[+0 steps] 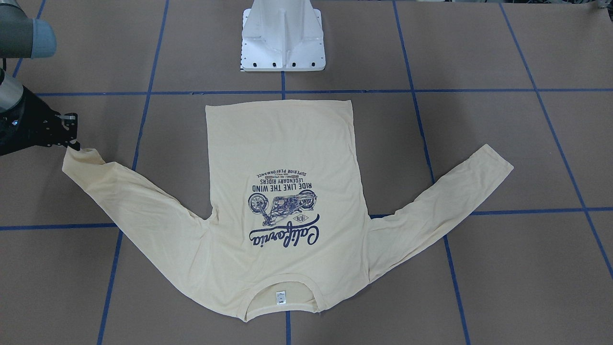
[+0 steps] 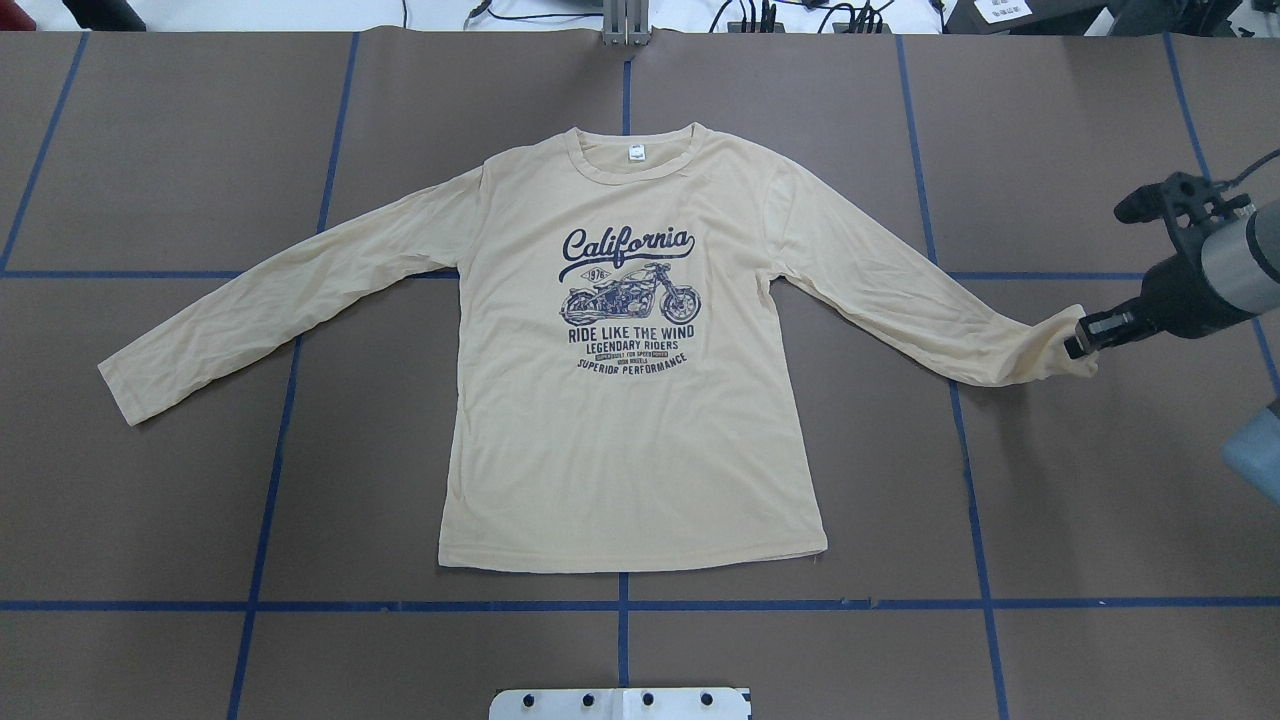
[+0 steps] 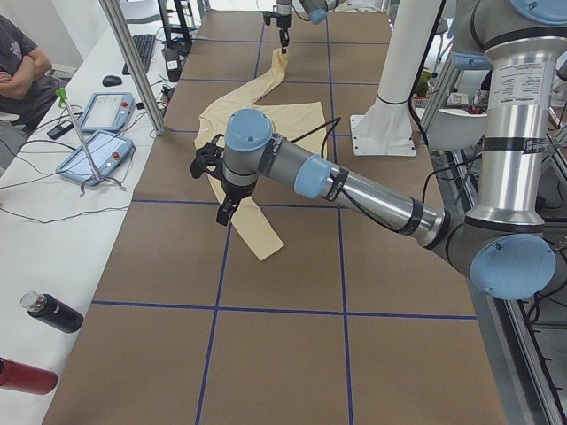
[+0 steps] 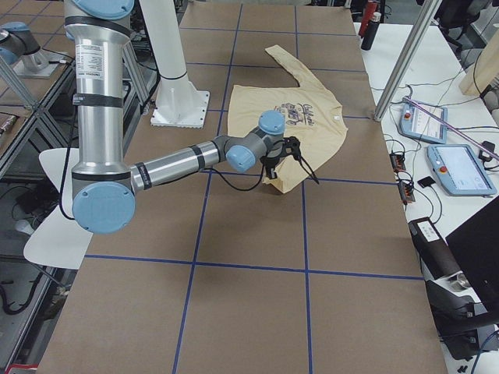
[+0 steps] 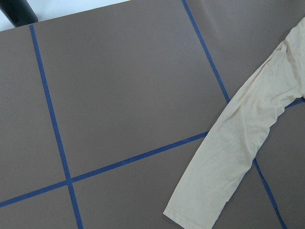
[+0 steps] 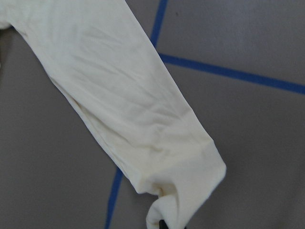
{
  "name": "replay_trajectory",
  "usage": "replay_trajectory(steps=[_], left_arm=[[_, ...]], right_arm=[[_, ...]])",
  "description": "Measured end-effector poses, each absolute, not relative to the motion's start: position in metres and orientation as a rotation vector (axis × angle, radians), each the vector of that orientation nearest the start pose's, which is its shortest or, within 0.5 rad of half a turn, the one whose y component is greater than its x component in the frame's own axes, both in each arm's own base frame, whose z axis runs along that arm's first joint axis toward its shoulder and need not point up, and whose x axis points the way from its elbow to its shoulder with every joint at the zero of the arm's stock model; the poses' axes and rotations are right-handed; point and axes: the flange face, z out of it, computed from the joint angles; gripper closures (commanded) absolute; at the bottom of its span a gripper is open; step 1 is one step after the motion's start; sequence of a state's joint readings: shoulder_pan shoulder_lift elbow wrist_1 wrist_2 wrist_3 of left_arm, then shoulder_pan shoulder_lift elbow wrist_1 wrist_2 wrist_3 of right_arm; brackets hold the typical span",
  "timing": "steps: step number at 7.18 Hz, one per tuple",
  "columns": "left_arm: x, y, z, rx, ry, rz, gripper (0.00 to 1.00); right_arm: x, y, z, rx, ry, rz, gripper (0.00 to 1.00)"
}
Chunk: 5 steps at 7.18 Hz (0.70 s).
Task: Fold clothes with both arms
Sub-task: 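Carry the sleeve with the right gripper across toward the collar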
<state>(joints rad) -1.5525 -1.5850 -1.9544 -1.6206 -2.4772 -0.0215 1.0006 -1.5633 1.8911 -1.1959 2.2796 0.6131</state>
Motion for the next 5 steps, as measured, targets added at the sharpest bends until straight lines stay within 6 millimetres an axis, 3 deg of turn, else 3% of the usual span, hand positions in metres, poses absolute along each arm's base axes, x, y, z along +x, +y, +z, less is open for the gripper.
replay_trajectory(steps=[5], left_arm=[[-0.060, -0.482, 0.445, 0.403, 0.940, 0.164, 0.00]], right_arm=[[-0.258, -0.536, 0.239, 0.328, -1.184, -0.168, 1.00]])
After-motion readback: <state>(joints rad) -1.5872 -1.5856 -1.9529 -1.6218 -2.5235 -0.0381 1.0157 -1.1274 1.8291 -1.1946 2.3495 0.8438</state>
